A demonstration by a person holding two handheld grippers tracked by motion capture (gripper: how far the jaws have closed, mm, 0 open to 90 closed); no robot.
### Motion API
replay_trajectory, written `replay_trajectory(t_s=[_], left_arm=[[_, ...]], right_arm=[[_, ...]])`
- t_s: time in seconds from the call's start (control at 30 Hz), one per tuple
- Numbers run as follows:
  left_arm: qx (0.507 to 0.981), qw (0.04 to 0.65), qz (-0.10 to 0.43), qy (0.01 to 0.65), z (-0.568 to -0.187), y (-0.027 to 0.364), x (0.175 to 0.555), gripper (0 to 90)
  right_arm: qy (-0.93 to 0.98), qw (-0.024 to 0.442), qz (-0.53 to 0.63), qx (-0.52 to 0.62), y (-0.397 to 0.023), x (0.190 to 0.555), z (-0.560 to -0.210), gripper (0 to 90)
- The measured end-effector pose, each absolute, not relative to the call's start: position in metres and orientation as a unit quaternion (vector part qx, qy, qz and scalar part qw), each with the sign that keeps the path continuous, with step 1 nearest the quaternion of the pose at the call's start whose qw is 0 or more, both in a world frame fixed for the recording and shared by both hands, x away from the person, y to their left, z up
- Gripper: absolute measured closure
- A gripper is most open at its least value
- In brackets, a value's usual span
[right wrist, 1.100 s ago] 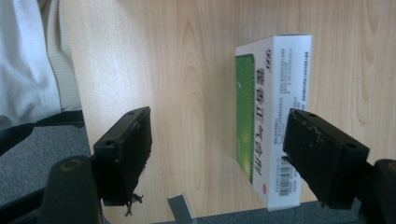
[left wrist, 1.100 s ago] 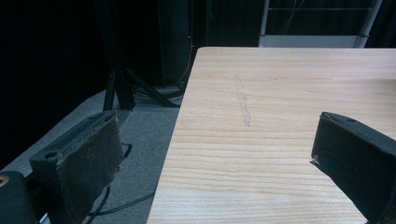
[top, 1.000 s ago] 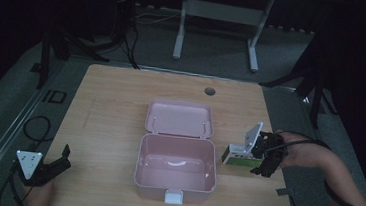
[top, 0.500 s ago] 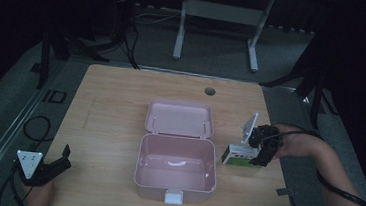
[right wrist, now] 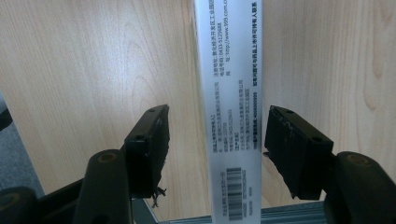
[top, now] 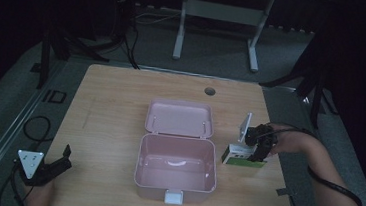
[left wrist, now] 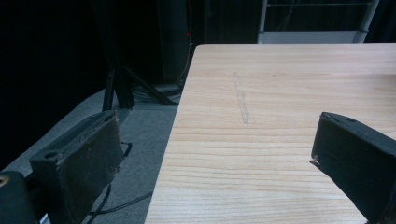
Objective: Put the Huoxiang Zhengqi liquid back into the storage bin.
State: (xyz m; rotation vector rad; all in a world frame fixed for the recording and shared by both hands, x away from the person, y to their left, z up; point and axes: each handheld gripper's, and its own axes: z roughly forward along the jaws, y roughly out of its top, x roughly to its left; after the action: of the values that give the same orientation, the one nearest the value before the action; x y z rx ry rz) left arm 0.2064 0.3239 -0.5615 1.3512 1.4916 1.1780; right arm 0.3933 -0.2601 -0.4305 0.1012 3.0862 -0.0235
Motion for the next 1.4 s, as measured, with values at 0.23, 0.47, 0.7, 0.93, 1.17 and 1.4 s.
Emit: replay_trajectory(t_s=[0.23,0.47,0.7,0.93,1.17,1.4], left_arm=[[0.534,0.392,0.465,0.587,-0.562,0.323,0.207,2.2],[0.535,0.39,0.465,0.587,-0.562,0.323,0.207,2.1],[0.536,0.39,0.465,0.587,-0.562,0.323,0.207,2.1],[0.538,0.387,0.465,0.587,-0.562,0.322,0.207,2.1],[0.537,0.387,0.465,0.588,-0.562,0.322,0.207,2.1],[0.537,0.387,0.465,0.588,-0.562,0.322,0.207,2.2]], right_arm=[[0.999,0.024,-0.032,0.025,-0.257,0.4,-0.442,46.7],[0.999,0.016,-0.032,0.021,-0.254,0.404,-0.454,53.5],[0.999,0.016,-0.037,0.017,-0.253,0.405,-0.464,59.1],[0.999,0.013,-0.035,0.009,-0.254,0.404,-0.463,61.4],[0.999,0.006,-0.039,0.008,-0.253,0.4,-0.463,61.7],[0.999,-0.001,-0.035,0.021,-0.253,0.395,-0.452,61.7]])
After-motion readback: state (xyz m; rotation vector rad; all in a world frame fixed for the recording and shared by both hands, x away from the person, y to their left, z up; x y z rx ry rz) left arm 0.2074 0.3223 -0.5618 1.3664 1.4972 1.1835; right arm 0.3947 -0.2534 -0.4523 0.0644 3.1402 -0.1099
